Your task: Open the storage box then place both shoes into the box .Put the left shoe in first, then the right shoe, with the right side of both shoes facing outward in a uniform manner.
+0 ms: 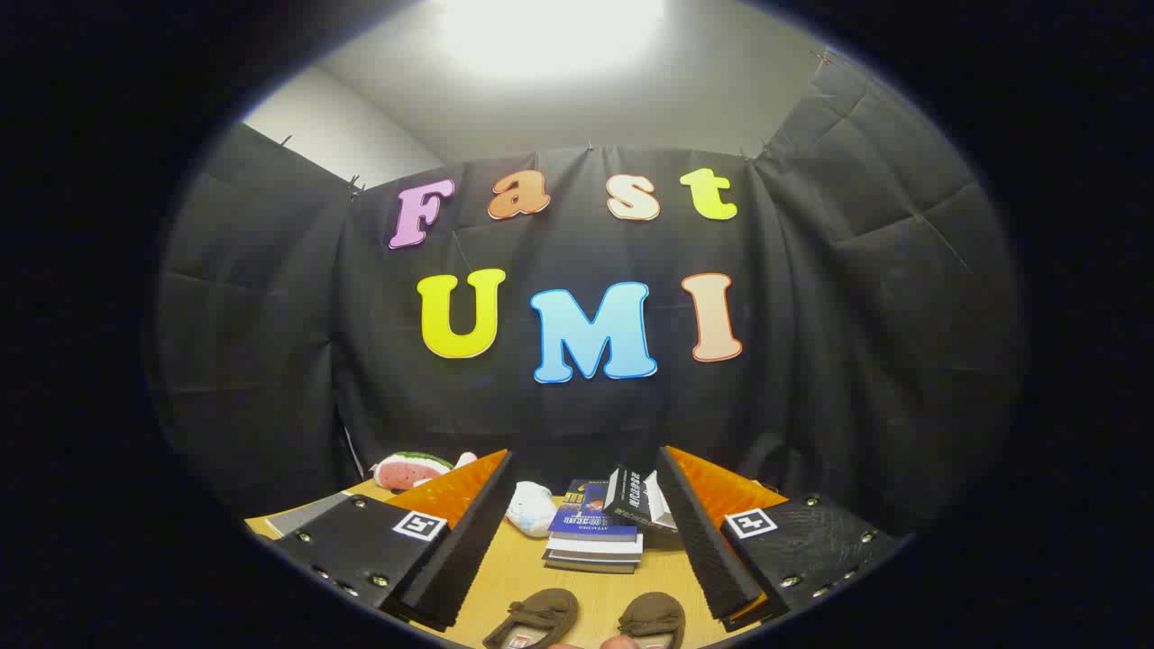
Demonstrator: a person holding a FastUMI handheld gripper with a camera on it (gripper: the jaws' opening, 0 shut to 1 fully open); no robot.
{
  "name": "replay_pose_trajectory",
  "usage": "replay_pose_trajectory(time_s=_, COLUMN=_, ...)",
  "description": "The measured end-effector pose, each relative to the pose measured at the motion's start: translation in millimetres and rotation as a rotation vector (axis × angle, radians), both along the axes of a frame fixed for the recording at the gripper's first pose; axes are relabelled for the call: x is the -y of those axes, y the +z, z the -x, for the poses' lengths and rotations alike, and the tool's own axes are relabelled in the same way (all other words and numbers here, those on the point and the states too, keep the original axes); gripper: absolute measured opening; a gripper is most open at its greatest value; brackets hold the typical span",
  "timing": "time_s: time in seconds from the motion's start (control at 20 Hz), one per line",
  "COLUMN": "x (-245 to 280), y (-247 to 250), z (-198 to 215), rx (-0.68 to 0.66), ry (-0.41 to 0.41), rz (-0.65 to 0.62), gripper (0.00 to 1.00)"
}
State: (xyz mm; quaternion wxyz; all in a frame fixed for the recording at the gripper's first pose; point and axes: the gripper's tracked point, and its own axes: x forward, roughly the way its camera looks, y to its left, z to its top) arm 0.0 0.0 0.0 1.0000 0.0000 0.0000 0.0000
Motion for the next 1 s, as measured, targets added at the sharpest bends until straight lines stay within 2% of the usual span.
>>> replay_pose_trajectory(time_s=0.3, x=16.0, y=0.2, z=1.9, rx=0.004, ry=-0.054, rz=0.004, gripper=0.97)
replay_pose_trajectory(time_s=0.7, x=30.9, y=-2.0, z=-16.1, rx=-0.021, ry=-0.067, rz=0.013, gripper=0.97)
replay_pose_trajectory(time_s=1.0, x=14.6, y=-1.2, z=-24.9, rx=-0.035, ry=-0.012, rz=0.008, gripper=0.97)
